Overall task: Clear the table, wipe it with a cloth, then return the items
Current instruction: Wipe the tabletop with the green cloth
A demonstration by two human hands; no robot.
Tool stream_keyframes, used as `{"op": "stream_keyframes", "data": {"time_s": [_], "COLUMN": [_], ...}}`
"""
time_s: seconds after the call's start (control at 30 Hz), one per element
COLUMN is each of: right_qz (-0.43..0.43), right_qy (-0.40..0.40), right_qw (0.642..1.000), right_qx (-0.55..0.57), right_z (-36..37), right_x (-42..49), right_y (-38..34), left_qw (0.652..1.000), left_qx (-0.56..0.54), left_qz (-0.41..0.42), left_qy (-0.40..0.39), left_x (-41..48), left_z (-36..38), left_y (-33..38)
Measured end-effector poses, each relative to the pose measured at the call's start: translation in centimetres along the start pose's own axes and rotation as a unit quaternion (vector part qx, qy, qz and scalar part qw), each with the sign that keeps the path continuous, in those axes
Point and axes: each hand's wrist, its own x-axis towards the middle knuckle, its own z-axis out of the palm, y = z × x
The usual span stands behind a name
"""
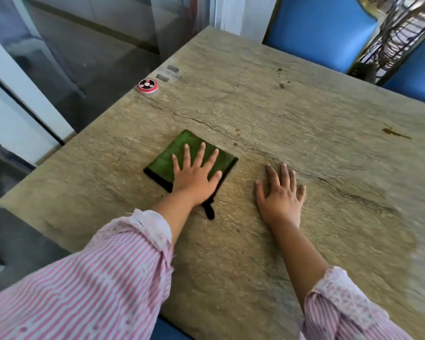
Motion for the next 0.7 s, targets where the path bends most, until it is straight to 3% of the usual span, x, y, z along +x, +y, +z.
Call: {"op": "stream_keyframes", "data": {"time_s": [0.07,0.13,0.2,0.27,0.4,0.47,0.6,0.7], "right_qz": [-0.001,-0.005,-0.008,-0.005,0.001,-0.001,-0.002,-0.001], "right_qy": [-0.003,-0.006,-0.005,0.002,0.004,0.007,0.007,0.002], "right_qw": [1.000,1.000,1.000,1.000,1.000,1.000,1.000,1.000], "right_qx": [0.004,0.005,0.005,0.006,0.004,0.007,0.014,0.013], "right_z": [-0.1,-0.1,-0.1,0.0,0.1,0.1,-0.1,-0.1], "right_x": [-0.1,-0.3,-0.3,-0.2,0.1,0.1,-0.1,-0.1], "right_y": [0.1,0.3,0.3,0.2,0.0,0.0,0.1,0.2], "left_qw": [0.994,0.987,0.993,0.999,0.987,0.988,0.999,0.998], "left_qx": [0.039,0.066,0.059,0.040,-0.009,-0.030,0.006,0.011], "left_qz": [0.100,0.146,0.099,-0.003,-0.156,-0.149,0.006,-0.024], "left_qy": [0.002,0.003,0.014,0.020,0.034,0.039,0.031,0.057], "left_x": [-2.4,-3.4,-2.7,-0.8,3.7,4.8,1.2,-1.8], "left_z": [0.9,0.8,-0.2,-1.4,-2.3,-2.1,0.0,1.0], "left_y": [0.6,-2.0,-5.6,-8.4,-6.8,-3.8,0.6,-1.2]}}
